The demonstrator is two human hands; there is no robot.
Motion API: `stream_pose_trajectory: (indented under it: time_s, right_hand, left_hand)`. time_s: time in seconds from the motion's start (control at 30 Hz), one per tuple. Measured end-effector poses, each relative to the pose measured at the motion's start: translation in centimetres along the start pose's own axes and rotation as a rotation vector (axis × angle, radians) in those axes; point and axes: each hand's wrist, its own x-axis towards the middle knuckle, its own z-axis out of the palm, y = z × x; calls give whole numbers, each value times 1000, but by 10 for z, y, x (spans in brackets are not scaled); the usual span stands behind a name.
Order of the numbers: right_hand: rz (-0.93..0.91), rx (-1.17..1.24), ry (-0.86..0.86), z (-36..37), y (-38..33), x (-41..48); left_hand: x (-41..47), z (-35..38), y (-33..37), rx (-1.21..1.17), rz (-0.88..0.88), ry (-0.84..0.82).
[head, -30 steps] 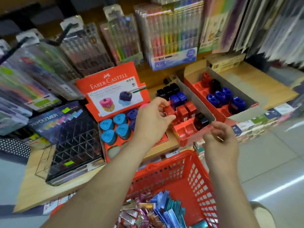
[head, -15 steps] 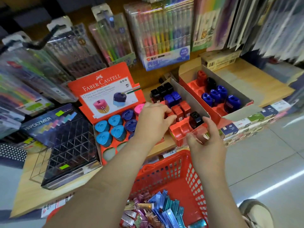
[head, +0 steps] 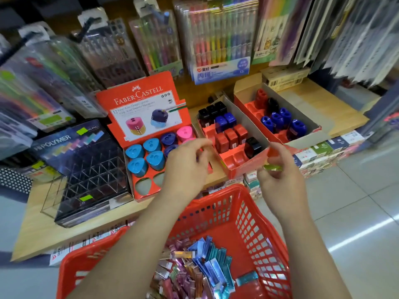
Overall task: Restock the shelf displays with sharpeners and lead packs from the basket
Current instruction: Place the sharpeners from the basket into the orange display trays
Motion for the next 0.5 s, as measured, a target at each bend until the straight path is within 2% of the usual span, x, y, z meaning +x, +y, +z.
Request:
stream_pose_trajectory:
  time_s: [0.13,0.23,0.37,0.5]
  right_hand:
    - [-55,-104,-162,-15,-7,-3]
    - [-109,-169,-335,-11,-11,-13]
    - [-82,-323,-637,9,-1,-37]
    - [-4,-438,-848,46,23,-67]
  left_hand:
    - [-70,-31,-33,-271,-167,-36]
    - [-121,-39,-73,-254,-300,-38]
    - [-175,-34,-138,-263,-534,-2]
    - [-218,-21,-189,-318,-761,16]
